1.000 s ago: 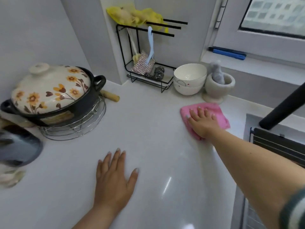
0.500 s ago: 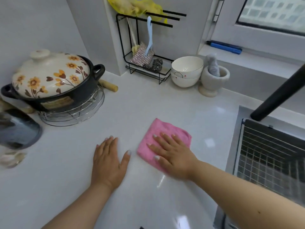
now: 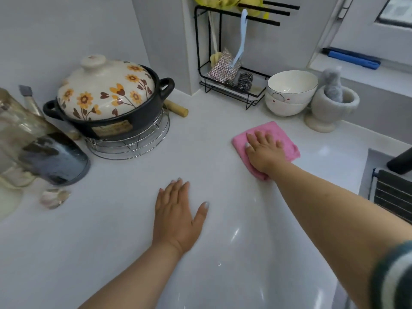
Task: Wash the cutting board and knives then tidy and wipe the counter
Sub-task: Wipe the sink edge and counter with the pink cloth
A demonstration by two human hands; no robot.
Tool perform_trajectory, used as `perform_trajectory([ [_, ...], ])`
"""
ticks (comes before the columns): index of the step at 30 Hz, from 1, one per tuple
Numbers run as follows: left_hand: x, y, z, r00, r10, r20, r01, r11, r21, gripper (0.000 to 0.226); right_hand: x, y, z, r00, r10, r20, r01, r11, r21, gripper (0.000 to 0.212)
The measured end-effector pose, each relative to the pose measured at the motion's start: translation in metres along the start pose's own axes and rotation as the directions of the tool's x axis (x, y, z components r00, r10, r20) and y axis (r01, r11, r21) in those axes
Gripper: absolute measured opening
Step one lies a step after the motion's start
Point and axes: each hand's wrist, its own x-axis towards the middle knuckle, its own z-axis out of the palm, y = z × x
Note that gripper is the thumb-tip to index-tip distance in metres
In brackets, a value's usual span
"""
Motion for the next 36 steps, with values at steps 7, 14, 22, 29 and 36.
perform_trajectory([
  [7,-0.001,-0.003,-0.004,0.997,0.000,-0.081,-0.017,0.978,-0.207,0.084,-0.009,-0.102,0.028,0.956,-0.288,0.047,0.292,0.951,-0.100,0.057],
  [14,0.007,-0.020,-0.038,0.931,-0.362,0.037,0.223,0.485,-0.846,0.060,-0.091,-0.126,0.059,0.868,-0.495,0.046,0.496,0.857,-0.136,0.057],
  [22,-0.023,-0.051,-0.057,0.902,-0.431,-0.029,0.220,0.515,-0.829,0.042,-0.214,-0.140,0.093,0.676,-0.719,0.159,0.736,0.660,-0.147,0.060],
  [29,-0.040,-0.047,-0.048,0.910,-0.402,0.097,0.321,0.537,-0.780,0.049,-0.243,-0.092,0.103,0.408,-0.901,0.149,0.913,0.397,-0.098,0.064],
  [36,-0.059,-0.038,-0.050,0.915,-0.375,0.151,0.344,0.528,-0.776,0.047,-0.199,-0.044,0.071,0.750,-0.652,0.110,0.659,0.725,-0.199,0.079],
])
